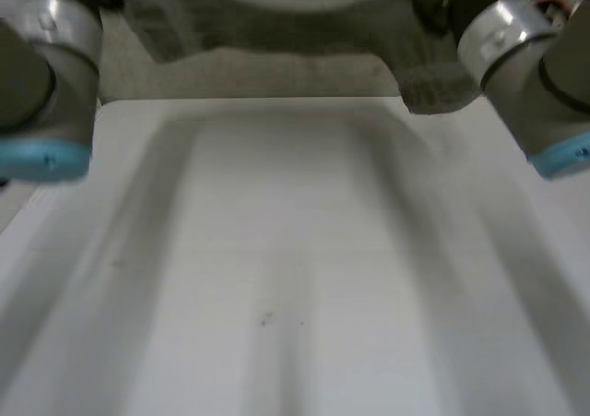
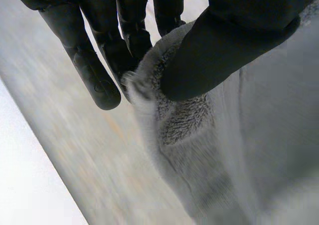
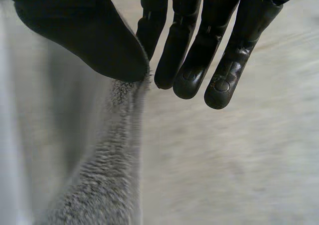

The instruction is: Fold the towel.

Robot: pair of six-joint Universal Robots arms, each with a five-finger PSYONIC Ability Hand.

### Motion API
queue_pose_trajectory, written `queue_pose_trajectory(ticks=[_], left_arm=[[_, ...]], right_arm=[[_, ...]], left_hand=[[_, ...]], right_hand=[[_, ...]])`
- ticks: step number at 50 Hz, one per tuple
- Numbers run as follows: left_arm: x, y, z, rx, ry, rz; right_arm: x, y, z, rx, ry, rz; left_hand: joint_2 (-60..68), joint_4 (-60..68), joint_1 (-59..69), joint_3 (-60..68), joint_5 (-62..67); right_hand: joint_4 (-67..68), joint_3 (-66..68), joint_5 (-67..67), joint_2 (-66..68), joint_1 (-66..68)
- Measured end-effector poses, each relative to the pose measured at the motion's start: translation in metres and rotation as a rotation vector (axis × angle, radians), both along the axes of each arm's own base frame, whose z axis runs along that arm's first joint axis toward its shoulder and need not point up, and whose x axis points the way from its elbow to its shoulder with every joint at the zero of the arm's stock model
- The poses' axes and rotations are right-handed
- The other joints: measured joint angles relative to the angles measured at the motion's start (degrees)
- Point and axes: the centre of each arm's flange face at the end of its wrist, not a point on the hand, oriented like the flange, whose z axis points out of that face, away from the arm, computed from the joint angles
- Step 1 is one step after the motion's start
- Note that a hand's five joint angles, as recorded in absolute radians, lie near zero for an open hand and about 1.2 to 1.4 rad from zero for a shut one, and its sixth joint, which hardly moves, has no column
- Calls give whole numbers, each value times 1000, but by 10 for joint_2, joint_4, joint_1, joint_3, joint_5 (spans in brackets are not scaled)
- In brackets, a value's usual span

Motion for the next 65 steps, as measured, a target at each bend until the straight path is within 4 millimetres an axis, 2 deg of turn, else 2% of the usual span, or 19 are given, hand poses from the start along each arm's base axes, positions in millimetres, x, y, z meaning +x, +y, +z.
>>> queue_pose_trajectory(ticks=[3,5,6,7,8,9,15,19,21,22,24,27,34,40,45,55,65], left_arm=[[7,3,-39,116,-49,11],[14,7,-74,218,-90,22],[16,9,-82,243,-100,24],[20,13,-100,294,-121,25],[22,16,-110,322,-133,24],[26,21,-126,369,-153,20],[39,41,-173,507,-215,-3],[47,49,-186,550,-234,-2],[50,50,-188,559,-239,4],[54,51,-188,558,-240,13],[57,51,-185,554,-238,22],[64,49,-175,526,-229,43],[75,45,-149,452,-202,76],[80,44,-136,415,-189,92],[81,46,-137,420,-188,92],[77,51,-147,450,-198,73],[77,50,-149,445,-197,73]], right_arm=[[-1,5,-30,125,67,32],[-3,10,-59,241,122,59],[-3,12,-67,273,136,66],[-4,16,-85,342,165,79],[-4,18,-95,378,180,86],[-5,24,-117,455,211,97],[-12,53,-185,703,300,123],[-16,67,-206,802,310,128],[-17,71,-210,829,305,128],[-19,73,-211,855,283,124],[-21,73,-209,883,242,114],[-28,67,-199,934,127,79],[-56,44,-178,980,-112,-22],[-79,28,-177,982,-188,-94],[-88,23,-190,979,-137,-119],[-90,13,-224,914,-3,-114],[-87,-2,-238,893,-4,-112]], left_hand=[[0,0,0,0,0],[0,0,0,0,0],[0,0,0,0,0],[0,0,0,0,0],[0,0,0,0,0],[0,0,0,0,0],[0,0,0,0,0],[0,0,0,0,0],[0,0,0,0,0],[0,0,0,0,0],[0,0,0,0,0],[0,0,0,0,0],[0,0,0,0,0],[0,0,0,0,0],[0,0,0,0,0],[0,0,0,0,0],[0,0,0,0,0]], right_hand=[[0,0,0,0,0],[0,0,0,0,0],[0,0,0,0,0],[0,0,0,0,0],[0,0,0,0,0],[0,0,0,0,0],[0,0,0,0,0],[-10,-8,-14,-6,0],[-30,-26,-26,-23,0],[-122,-119,-113,-116,-72],[-223,-220,-219,-216,-155],[-335,-330,-342,-321,-242],[-431,-426,-443,-416,-319],[-431,-426,-445,-416,-319],[-404,-402,-418,-401,-310],[-311,-306,-335,-306,-229],[-265,-260,-292,-258,-191]])
